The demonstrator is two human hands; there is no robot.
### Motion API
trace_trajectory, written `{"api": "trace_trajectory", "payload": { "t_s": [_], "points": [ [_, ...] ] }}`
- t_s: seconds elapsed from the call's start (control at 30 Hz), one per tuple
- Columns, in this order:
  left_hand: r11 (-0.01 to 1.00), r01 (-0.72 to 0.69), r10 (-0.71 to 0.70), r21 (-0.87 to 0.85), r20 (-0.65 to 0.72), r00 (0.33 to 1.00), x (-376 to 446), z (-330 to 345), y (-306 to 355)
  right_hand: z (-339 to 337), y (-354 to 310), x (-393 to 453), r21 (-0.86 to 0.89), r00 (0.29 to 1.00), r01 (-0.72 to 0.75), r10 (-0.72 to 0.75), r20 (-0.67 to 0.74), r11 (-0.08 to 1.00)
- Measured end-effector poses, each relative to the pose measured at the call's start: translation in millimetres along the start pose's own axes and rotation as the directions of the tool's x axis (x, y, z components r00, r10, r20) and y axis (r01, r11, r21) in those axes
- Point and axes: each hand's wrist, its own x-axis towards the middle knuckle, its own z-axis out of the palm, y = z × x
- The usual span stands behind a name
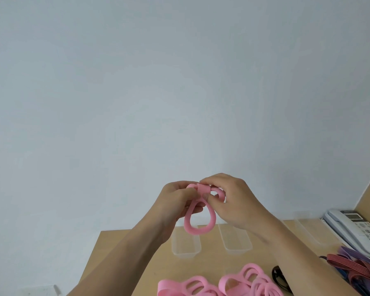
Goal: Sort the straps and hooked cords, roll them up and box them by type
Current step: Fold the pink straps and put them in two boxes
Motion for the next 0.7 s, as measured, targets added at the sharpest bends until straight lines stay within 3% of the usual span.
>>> {"api": "trace_trajectory", "payload": {
  "t_s": [0.4,0.7],
  "points": [
    [0.981,0.186,-0.190,0.046,0.089,0.978,-9.2,-14.8,-6.3,15.5,-8.6,-4.2,0.078,0.995,-0.080,0.084,-0.050,0.994],
    [0.989,0.149,-0.146,-0.013,0.132,0.980,-13.8,-26.1,-9.0,36.0,-7.7,-8.4,0.039,0.974,0.111,-0.101,-0.202,0.993]
  ]
}}
